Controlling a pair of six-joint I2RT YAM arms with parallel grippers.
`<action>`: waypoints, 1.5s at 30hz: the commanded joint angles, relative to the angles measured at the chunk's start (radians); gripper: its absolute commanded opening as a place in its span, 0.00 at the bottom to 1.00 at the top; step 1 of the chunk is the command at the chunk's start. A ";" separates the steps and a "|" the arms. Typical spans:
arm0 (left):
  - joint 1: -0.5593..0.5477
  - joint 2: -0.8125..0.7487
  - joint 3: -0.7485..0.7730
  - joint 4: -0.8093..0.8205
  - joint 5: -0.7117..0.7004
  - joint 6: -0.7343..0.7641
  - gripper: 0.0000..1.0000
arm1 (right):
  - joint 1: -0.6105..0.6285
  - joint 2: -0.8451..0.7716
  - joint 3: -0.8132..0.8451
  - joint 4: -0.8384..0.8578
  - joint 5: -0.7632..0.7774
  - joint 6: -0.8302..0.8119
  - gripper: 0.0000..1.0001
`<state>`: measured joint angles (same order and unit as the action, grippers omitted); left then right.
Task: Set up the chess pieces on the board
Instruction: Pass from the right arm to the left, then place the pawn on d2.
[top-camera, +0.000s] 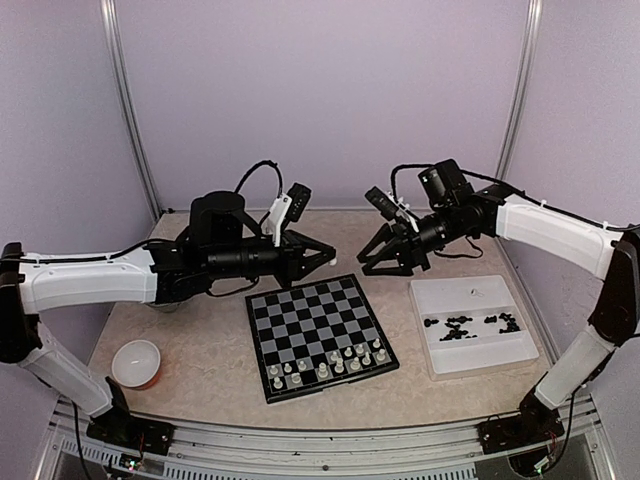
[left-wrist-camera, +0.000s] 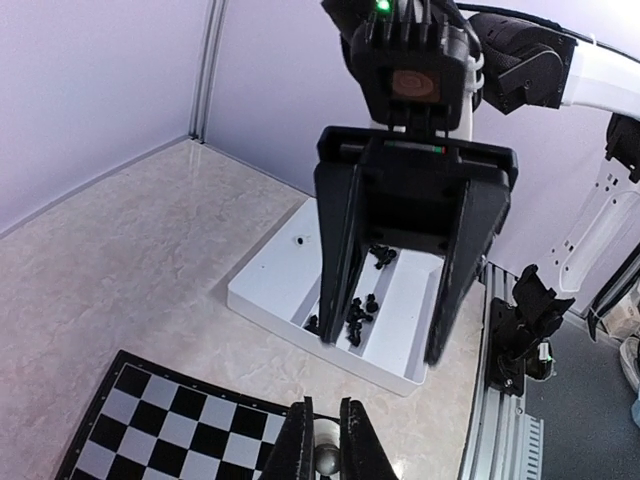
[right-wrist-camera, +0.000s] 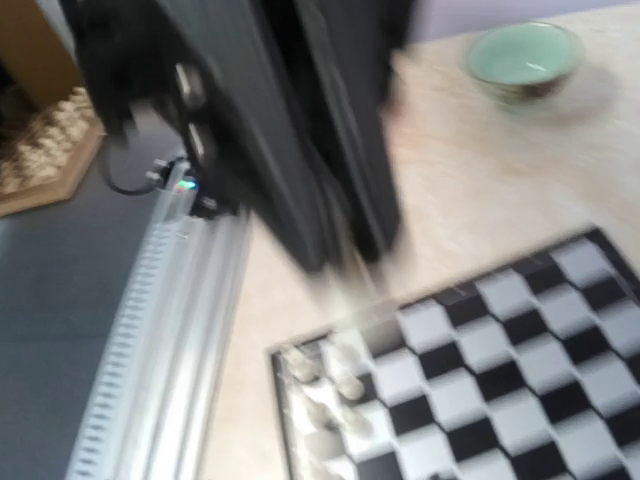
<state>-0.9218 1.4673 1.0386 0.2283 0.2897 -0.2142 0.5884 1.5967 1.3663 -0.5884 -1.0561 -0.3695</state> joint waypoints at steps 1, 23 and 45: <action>0.003 -0.089 -0.058 -0.167 -0.074 0.055 0.04 | -0.110 -0.102 -0.077 -0.061 0.105 -0.090 0.46; -0.103 0.185 -0.117 -0.225 -0.107 0.090 0.06 | -0.199 -0.204 -0.198 -0.025 0.277 -0.155 0.46; -0.119 0.318 -0.072 -0.274 -0.123 0.105 0.16 | -0.199 -0.183 -0.188 -0.024 0.274 -0.160 0.46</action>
<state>-1.0290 1.7683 0.9340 -0.0307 0.1791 -0.1242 0.3977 1.4189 1.1801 -0.6228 -0.7765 -0.5236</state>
